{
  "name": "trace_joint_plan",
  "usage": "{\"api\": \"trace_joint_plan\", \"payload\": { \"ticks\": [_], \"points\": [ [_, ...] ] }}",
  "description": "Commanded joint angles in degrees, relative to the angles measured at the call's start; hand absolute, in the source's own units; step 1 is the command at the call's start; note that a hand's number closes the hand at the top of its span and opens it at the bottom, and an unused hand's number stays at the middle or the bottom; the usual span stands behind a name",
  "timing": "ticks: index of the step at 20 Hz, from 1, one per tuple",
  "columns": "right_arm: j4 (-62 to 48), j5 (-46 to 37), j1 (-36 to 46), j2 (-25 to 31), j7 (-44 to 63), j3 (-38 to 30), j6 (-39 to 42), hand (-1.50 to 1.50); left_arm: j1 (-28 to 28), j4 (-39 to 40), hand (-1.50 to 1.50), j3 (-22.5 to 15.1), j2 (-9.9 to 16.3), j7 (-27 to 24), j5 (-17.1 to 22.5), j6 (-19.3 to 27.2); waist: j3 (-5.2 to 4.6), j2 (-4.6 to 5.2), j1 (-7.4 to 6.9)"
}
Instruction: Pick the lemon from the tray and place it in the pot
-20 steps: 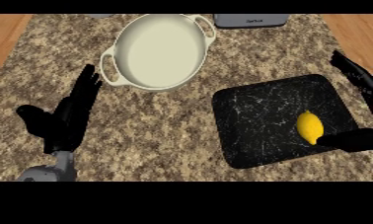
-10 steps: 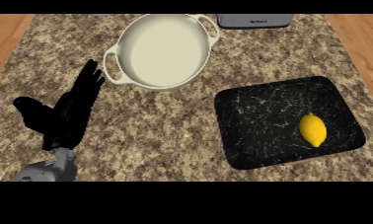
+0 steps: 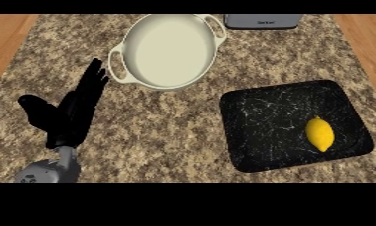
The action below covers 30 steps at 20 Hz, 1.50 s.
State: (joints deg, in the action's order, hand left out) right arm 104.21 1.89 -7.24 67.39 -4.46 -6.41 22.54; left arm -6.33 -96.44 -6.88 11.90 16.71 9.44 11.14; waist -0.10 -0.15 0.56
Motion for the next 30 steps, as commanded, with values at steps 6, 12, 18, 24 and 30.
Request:
{"api": "trace_joint_plan", "payload": {
  "ticks": [6,12,18,24,30],
  "points": [
    [3.27,-1.06,6.6,-5.65,17.49,3.38,7.06,-1.5,-2.62,0.25,0.0,0.25,-1.85,2.56,-1.93,0.21,0.07,0.18,-0.73],
    [-4.45,-13.67,7.25,-7.86,11.95,8.42,8.85,-1.5,-1.28,-1.06,0.0,2.48,-0.37,1.53,-0.23,-2.72,0.12,0.22,-1.0],
    [3.88,-18.11,5.68,-15.79,21.73,9.03,9.28,-1.5,-2.26,-0.35,0.0,2.4,-2.26,3.63,-2.24,-1.71,0.08,0.08,-0.4],
    [2.32,-22.28,1.46,-20.21,13.85,3.73,8.41,-1.5,-2.07,-0.17,0.0,3.28,-3.25,2.95,-2.93,-2.53,0.1,0.05,-0.16],
    [1.78,-27.26,6.32,-28.4,19.86,7.11,10.82,-1.5,-0.79,0.82,0.0,1.65,-6.01,0.68,-5.42,-2.49,0.09,0.12,-0.45]
  ]
}}
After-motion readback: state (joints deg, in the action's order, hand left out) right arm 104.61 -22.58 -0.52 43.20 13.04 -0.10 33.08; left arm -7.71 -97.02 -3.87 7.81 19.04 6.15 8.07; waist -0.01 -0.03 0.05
